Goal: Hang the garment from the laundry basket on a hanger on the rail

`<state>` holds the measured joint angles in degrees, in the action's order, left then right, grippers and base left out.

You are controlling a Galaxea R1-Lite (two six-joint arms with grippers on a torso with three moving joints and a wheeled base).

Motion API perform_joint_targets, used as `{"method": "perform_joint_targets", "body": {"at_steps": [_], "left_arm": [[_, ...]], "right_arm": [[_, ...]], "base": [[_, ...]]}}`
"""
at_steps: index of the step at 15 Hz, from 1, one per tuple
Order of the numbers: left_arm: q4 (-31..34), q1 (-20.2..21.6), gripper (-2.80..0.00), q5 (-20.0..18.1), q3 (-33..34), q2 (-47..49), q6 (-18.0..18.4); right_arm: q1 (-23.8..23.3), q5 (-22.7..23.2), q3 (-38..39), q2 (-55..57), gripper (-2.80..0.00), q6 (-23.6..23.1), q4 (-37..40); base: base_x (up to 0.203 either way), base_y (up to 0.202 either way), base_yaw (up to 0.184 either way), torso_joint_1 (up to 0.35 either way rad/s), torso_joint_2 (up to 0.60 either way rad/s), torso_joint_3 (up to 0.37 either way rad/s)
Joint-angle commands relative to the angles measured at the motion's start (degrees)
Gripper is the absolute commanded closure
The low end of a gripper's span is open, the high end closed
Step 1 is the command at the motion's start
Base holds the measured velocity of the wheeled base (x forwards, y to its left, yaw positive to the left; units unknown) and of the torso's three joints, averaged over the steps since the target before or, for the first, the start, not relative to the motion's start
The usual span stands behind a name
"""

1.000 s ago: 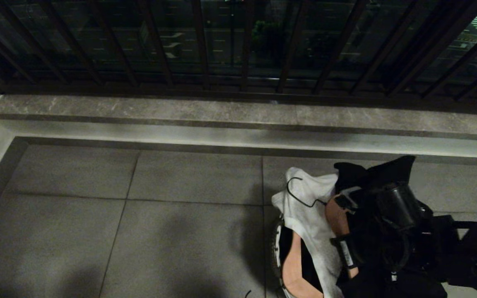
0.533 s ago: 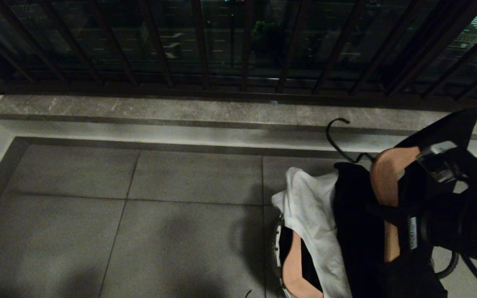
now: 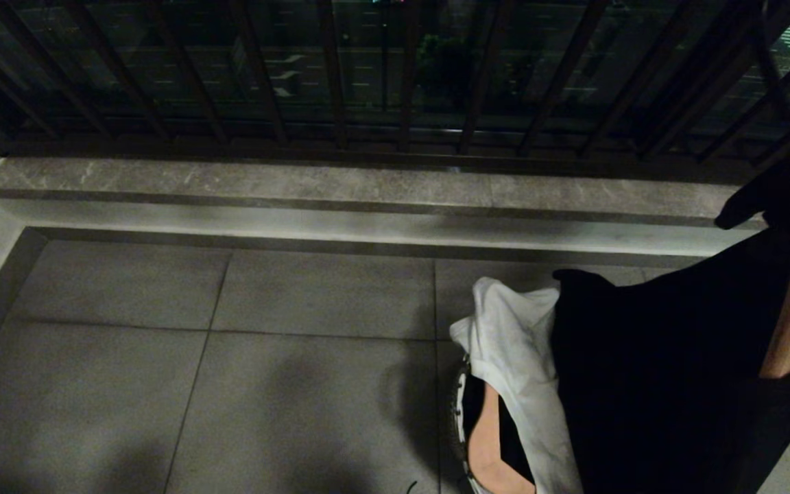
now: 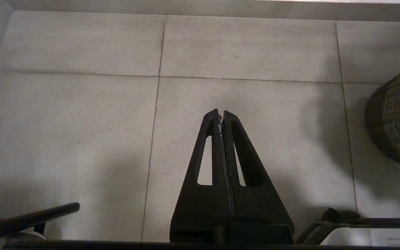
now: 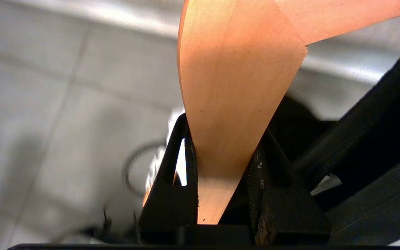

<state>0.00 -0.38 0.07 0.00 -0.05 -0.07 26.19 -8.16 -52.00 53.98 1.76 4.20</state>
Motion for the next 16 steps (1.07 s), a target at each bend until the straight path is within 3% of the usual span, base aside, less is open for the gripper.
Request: {"method": "perform_joint_targets", "body": {"at_steps": [1, 5, 10, 16], "left_arm": [[0.0, 0.03, 0.0, 0.01, 0.0, 0.05, -0.04], [0.0, 0.03, 0.0, 0.01, 0.0, 0.05, -0.01], [-0.09, 0.03, 0.0, 0.01, 0.0, 0.05, -0.01], [-0.05, 0.03, 0.0, 0.01, 0.0, 0.05, -0.1]], "right_arm": [[0.01, -0.1, -2.37, -2.92, 0.0, -0.48, 0.73], [-0.08, -0.51, -8.45, -4.55, 0.0, -1.44, 6.94], [-0.26, -0.46, -8.2, -6.25, 0.0, -2.99, 8.37], [-1.22, -0.55, -7.23, -6.49, 0.0, -3.08, 8.61]], "base": [[0.0, 0.0, 0.0, 0.0, 0.0, 0.0], [0.0, 0.0, 0.0, 0.0, 0.0, 0.0], [0.0, 0.0, 0.0, 0.0, 0.0, 0.009], [0.0, 0.0, 0.0, 0.003, 0.0, 0.173]]}}
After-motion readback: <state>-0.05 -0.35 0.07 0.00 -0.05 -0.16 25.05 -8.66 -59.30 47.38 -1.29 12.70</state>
